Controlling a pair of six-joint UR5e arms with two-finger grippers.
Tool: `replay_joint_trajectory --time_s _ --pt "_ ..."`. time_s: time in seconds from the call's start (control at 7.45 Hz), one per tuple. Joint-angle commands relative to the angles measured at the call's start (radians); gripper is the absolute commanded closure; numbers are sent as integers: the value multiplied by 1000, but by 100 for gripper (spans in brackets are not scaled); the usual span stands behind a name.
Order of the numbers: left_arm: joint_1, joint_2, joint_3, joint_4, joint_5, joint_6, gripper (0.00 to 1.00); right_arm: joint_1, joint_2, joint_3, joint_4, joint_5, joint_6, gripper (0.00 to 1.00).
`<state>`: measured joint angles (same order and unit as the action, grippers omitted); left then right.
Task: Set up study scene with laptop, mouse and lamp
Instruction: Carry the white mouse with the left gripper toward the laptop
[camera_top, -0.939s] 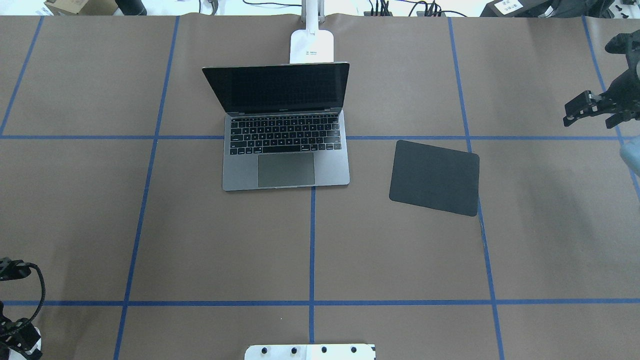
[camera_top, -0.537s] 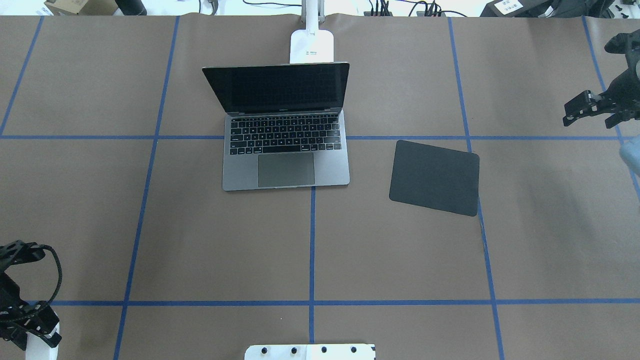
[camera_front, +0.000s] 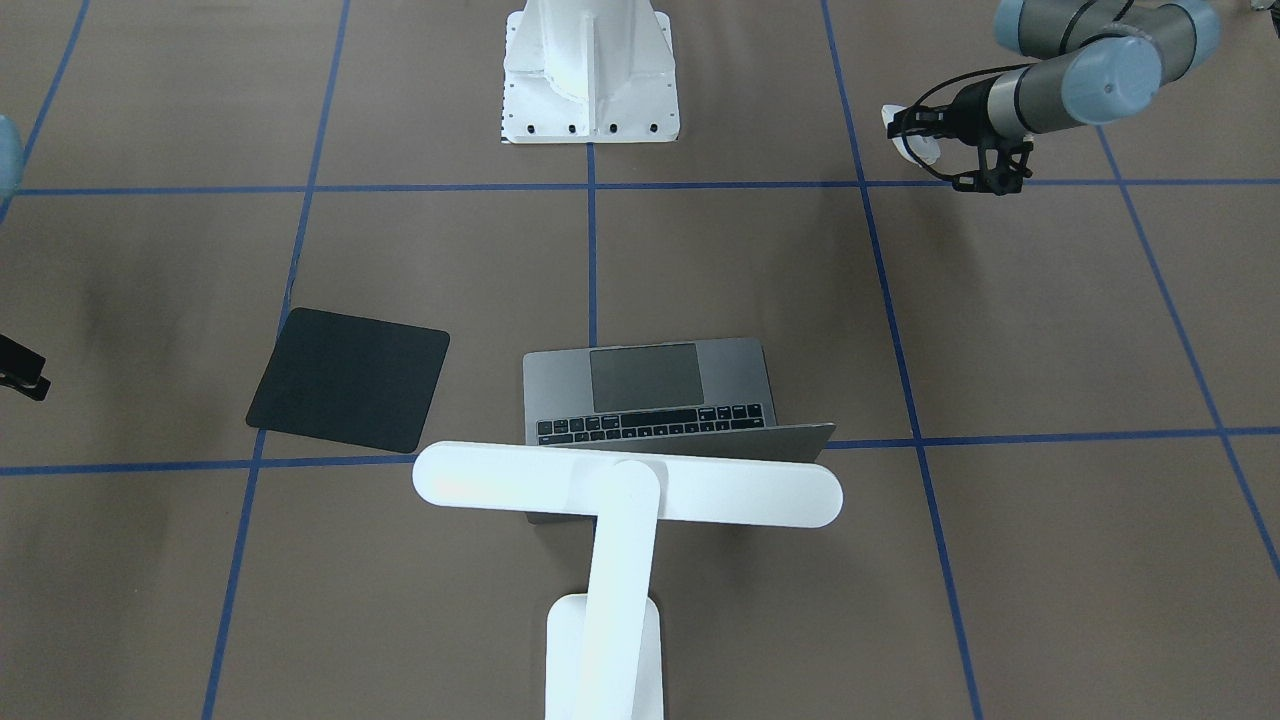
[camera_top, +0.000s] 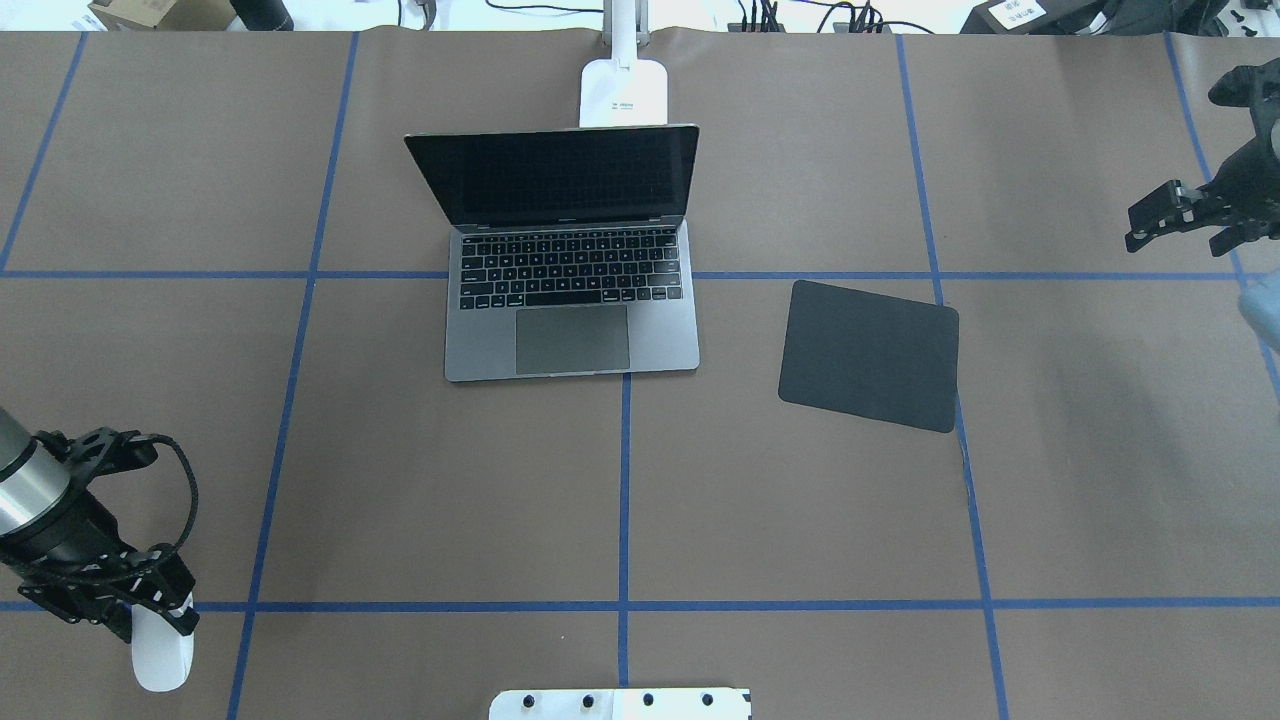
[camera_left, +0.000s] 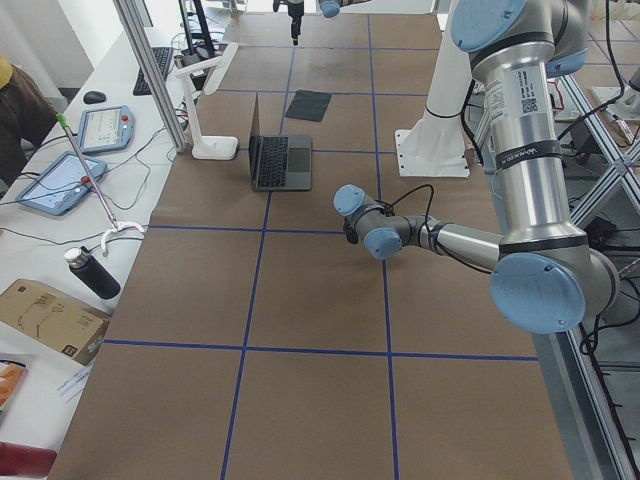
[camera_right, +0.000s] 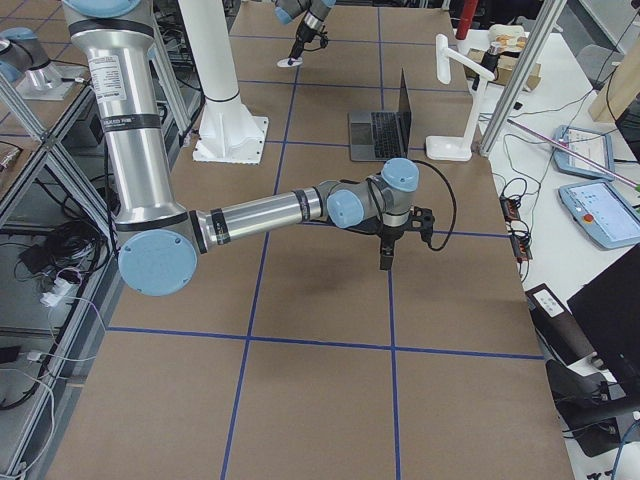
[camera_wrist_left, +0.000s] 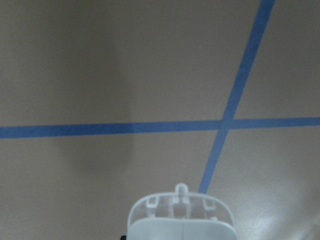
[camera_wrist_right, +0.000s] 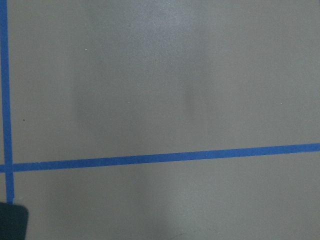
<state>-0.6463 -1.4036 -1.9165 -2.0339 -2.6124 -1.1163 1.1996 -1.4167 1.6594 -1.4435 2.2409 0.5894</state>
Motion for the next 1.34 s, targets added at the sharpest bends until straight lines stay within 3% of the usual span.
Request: replay_joint_trajectory --time_s 0.0,0.54,1.21 --pt "-35 -147 1 162 21 0 54 -2 2 0 0 -6 3 0" --pt "-49 -426 22 456 126 9 54 -2 9 2 0 -30 7 0" --pt "-69 -665 85 631 156 4 54 -2 13 16 0 -18 10 0"
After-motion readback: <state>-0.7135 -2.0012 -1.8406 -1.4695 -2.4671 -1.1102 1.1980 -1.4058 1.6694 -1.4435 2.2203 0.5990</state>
